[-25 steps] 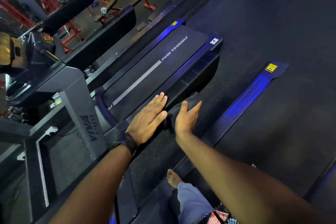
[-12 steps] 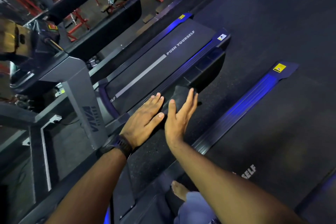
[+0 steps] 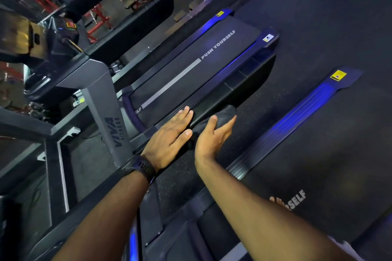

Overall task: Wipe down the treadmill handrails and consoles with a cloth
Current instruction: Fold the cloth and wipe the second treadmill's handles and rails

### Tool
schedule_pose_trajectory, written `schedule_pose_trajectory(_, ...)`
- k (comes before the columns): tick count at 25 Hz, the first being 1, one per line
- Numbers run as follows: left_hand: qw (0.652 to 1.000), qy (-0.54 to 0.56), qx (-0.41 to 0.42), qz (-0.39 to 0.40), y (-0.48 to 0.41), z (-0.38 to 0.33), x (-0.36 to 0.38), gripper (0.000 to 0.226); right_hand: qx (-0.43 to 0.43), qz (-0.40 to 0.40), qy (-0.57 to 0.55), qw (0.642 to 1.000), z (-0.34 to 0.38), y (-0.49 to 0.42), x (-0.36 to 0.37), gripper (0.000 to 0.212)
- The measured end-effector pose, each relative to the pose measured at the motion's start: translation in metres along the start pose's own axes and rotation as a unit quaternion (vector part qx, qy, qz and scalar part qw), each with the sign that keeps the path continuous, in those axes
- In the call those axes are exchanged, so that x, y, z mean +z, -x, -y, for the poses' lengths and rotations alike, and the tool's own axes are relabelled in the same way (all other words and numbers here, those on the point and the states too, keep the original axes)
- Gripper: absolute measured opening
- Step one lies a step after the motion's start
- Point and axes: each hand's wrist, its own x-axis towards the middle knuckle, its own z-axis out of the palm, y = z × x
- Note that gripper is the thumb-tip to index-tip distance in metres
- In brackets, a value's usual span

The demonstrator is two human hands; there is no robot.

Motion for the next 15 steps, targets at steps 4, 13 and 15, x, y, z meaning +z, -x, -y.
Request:
schedule_pose_trajectory(4, 1.000, -0.002, -0.003, -0.008, 0.005, 0.001, -0.002, 0.067, -0.189, 0.064, 0.044, 0.979, -0.001, 0.018, -0.014, 0.068)
schedule_pose_trajectory(13, 0.998, 0.024, -0.052, -0.021, 0.039, 0.008, -0.004, 0.065, -0.163, 0.062, 0.035, 0.984, -0.020, 0.024, -0.008, 0.067)
schedule_pose_trajectory(15, 0.998, 0.015, -0.056, -0.017, 0.046, 0.010, -0.004, 0.066, 0.029, 0.017, -0.015, 0.999, -0.017, 0.026, 0.007, 0.068)
